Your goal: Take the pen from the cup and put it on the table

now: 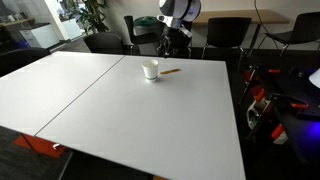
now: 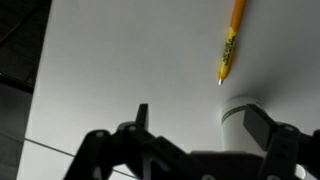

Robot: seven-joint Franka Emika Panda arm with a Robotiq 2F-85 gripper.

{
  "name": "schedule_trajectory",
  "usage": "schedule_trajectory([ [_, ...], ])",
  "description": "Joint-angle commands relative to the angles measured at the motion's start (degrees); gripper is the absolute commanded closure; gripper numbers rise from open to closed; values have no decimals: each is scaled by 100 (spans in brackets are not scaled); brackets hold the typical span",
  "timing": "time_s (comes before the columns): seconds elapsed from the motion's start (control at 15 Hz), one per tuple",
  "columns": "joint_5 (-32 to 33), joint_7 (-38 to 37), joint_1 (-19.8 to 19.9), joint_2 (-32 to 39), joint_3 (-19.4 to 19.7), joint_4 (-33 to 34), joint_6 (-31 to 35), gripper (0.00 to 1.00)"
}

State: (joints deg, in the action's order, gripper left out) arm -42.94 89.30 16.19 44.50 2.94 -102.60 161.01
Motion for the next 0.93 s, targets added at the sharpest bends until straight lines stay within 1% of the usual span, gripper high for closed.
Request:
schedule_trajectory([
  [0.0,331,-81,396,-548,-513,-556,401,0],
  [0.13,303,48,692,-768,-879,-757,535,0],
  [0.2,-124,373,636,-901,-873,-857,552,0],
  [0.33,-401,611,892,-1159,-1196,-1054,503,0],
  [0.47,-855,973,1174,-1420,-1580,-1237,454,0],
  [0.73,-1989,2008,1761,-1909,-2410,-1585,303,0],
  [0.87,-2502,2475,1973,-2120,-2715,-1742,203,0],
])
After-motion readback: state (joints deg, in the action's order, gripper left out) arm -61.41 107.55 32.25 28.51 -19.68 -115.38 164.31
